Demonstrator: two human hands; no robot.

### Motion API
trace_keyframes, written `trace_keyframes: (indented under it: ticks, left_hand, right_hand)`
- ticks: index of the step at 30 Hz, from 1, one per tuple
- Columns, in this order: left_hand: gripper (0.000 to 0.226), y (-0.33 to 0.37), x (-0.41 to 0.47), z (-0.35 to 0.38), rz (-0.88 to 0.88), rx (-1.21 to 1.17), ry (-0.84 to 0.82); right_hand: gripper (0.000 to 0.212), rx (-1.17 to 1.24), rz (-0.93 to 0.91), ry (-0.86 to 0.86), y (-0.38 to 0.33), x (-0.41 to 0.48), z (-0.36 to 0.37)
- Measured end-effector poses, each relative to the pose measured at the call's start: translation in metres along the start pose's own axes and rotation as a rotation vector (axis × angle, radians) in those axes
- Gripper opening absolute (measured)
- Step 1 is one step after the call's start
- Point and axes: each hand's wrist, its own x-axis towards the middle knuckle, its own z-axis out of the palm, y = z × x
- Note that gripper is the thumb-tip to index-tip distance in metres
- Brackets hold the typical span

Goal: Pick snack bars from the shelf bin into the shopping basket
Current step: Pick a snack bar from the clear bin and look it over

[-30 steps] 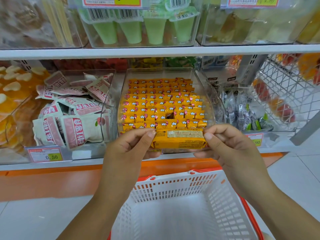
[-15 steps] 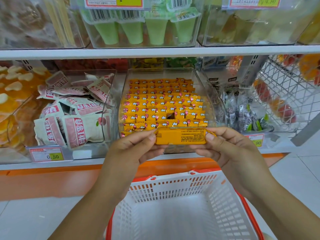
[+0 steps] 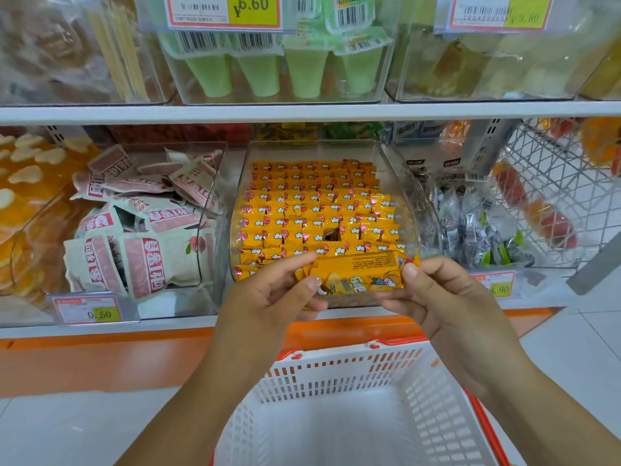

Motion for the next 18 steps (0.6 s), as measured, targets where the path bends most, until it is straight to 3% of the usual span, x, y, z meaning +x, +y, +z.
trace_keyframes:
  ticks: [4, 8, 13, 18]
  left_hand:
    - [0.027, -0.004, 0.007, 0.004, 0.023, 0.162, -0.006]
    - [0.026, -0.007, 0.014, 0.005, 0.081, 0.405, -0.01]
    - [0.056, -0.012, 0.036, -0.003, 0.181, 0.824, 0.037]
    - [0.075, -0.02, 0.055, -0.002, 0.247, 1.062, -0.062]
  right_hand:
    - [0.039, 0.028, 0.038, 0.008, 0.003, 0.004, -0.002]
    - [0.078, 0.016, 0.039, 0.029, 0.007, 0.007, 0.003]
    - [0.025, -0.3, -0.153, 0.158, -0.009, 0.024, 0.008]
    - [0.022, -0.647, -0.317, -0.021, -0.029, 0.075, 0.023]
